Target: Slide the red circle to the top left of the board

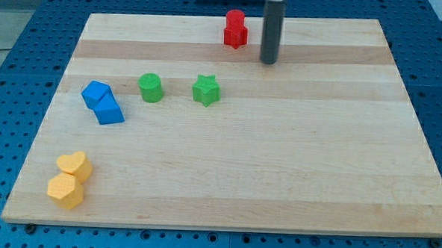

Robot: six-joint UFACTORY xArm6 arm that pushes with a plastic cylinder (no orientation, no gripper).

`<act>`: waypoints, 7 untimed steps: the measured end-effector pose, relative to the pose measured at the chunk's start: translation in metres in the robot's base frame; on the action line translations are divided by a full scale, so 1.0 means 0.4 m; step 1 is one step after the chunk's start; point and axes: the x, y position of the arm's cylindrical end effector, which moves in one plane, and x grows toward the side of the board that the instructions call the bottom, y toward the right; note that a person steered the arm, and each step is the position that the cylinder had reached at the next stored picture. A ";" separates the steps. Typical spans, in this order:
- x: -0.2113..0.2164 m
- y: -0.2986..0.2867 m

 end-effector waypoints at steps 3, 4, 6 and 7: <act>-0.202 -0.205; -0.206 -0.222; -0.250 -0.252; -0.252 -0.382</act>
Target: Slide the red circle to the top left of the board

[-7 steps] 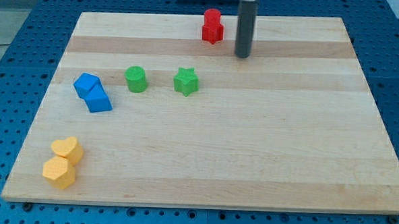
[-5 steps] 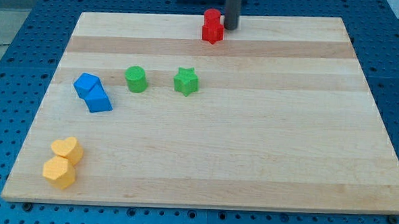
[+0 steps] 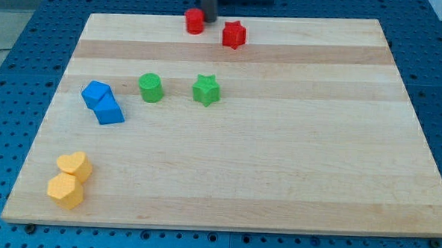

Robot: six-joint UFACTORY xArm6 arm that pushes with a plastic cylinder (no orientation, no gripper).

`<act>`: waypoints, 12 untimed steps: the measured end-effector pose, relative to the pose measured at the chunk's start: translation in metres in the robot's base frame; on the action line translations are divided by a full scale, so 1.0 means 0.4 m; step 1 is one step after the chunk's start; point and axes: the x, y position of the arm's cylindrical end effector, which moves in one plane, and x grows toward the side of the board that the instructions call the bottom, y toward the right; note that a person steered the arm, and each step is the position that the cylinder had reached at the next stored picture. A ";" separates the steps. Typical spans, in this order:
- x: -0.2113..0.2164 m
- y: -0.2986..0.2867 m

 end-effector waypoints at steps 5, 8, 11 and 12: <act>0.044 0.077; 0.044 -0.154; 0.074 -0.112; 0.089 -0.232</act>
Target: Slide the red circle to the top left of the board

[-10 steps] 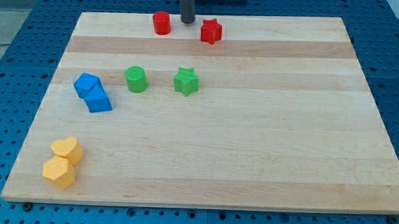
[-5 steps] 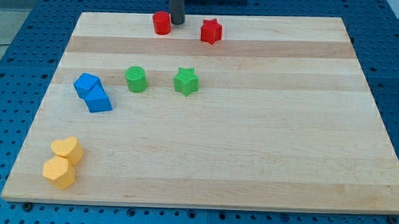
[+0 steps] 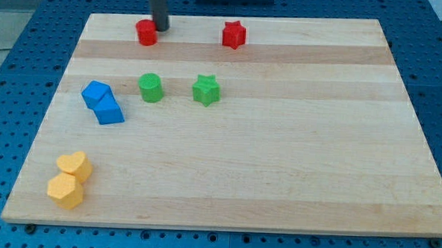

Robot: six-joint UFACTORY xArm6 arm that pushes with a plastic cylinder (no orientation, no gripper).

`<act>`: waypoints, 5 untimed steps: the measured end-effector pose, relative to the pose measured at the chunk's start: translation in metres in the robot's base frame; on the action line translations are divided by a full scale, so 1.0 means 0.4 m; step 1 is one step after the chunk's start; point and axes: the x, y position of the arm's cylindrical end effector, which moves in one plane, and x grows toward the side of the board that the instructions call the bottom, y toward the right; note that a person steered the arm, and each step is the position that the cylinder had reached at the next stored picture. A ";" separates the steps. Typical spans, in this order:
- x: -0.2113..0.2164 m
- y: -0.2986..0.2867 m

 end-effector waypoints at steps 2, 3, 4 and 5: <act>0.002 -0.088; 0.002 -0.074; 0.002 -0.051; 0.002 -0.036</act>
